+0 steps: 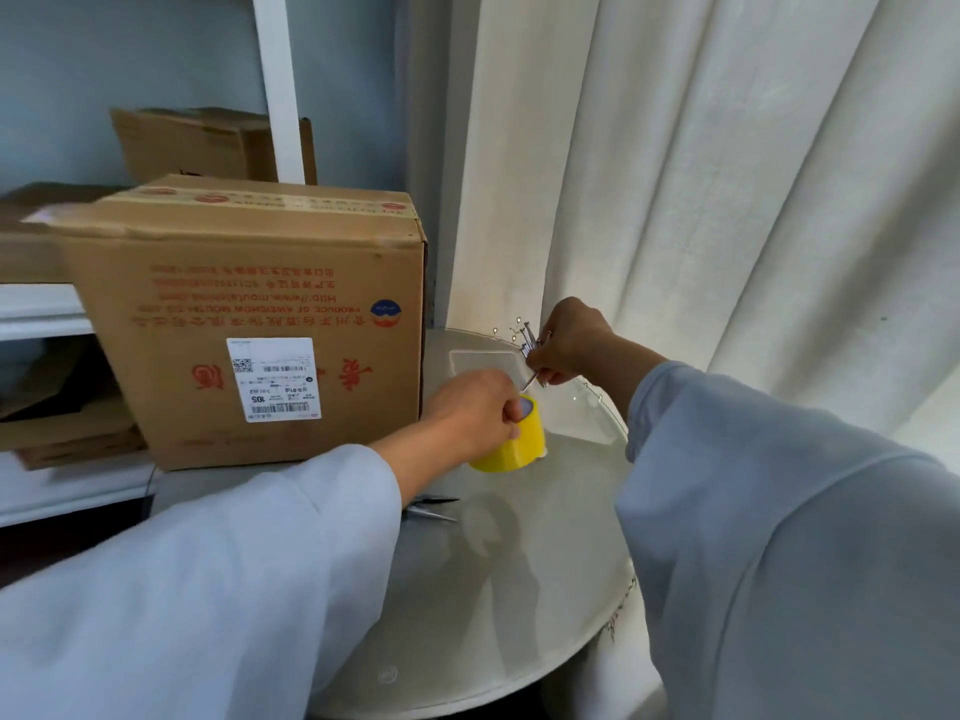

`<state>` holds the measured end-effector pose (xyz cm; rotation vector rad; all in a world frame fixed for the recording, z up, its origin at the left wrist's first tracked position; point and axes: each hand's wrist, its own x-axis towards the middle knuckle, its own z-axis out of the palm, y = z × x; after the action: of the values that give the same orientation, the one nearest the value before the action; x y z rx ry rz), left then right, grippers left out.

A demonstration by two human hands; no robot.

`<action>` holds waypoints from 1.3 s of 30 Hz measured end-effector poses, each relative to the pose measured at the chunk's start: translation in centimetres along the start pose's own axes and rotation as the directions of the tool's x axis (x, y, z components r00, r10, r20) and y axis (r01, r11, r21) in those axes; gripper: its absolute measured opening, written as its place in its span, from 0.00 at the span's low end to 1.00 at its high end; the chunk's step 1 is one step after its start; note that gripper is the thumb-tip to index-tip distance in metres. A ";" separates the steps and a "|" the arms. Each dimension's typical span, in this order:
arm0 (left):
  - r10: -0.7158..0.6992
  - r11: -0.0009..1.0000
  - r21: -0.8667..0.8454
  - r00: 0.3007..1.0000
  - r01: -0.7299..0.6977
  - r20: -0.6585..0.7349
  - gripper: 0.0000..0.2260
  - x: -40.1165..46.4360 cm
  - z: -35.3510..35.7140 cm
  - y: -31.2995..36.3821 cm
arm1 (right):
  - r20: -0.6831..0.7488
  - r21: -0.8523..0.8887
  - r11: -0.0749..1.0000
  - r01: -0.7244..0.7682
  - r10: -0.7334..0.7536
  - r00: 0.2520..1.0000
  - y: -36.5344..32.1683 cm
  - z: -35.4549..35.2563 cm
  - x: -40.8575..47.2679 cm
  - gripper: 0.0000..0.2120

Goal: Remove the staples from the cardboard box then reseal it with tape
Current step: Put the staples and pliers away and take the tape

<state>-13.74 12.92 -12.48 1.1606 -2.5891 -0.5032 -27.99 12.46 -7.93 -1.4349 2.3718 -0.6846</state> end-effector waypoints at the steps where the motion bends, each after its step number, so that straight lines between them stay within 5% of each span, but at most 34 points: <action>1: -0.020 1.000 0.005 0.999 0.020 0.026 0.09 -0.6 0.7 -0.1 | 0.014 -0.018 1.000 -0.010 0.010 1.000 0.2 0.3 -0.3 0.04; 10: -0.019 0.998 0.057 0.983 0.009 0.180 0.07 -0.8 3.8 -1.5 | 0.057 -0.065 0.998 0.007 -0.004 0.998 1.3 4.6 2.2 0.08; 16: -0.194 0.974 0.105 0.978 0.202 -0.075 0.12 3.9 0.9 -5.4 | 0.048 0.018 1.000 0.019 -0.020 0.999 1.8 8.0 6.8 0.08; 20: -0.272 0.943 0.204 0.962 0.264 0.016 0.13 5.9 2.1 -5.8 | 0.109 -0.006 1.000 0.028 -0.027 0.994 2.1 11.3 9.6 0.06; 24: -0.321 0.946 0.004 0.932 0.325 0.167 0.16 8.1 5.1 -7.2 | 0.151 0.050 0.999 -0.011 0.004 0.989 2.1 13.4 11.5 0.04; 30: -0.351 0.768 -0.506 0.919 0.393 0.181 0.18 10.0 6.8 -8.8 | 0.217 0.172 0.979 -0.109 0.070 0.974 2.5 15.0 12.9 0.18; 39: -0.285 0.897 -0.261 0.919 0.355 0.272 0.11 7.8 5.3 -9.2 | 0.221 0.251 0.961 -0.112 0.056 0.974 0.9 12.4 11.2 0.16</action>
<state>-14.59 2.34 -20.33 1.4979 -2.3770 -1.1293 -28.06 -0.20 -18.93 -1.2212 2.0779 -0.7503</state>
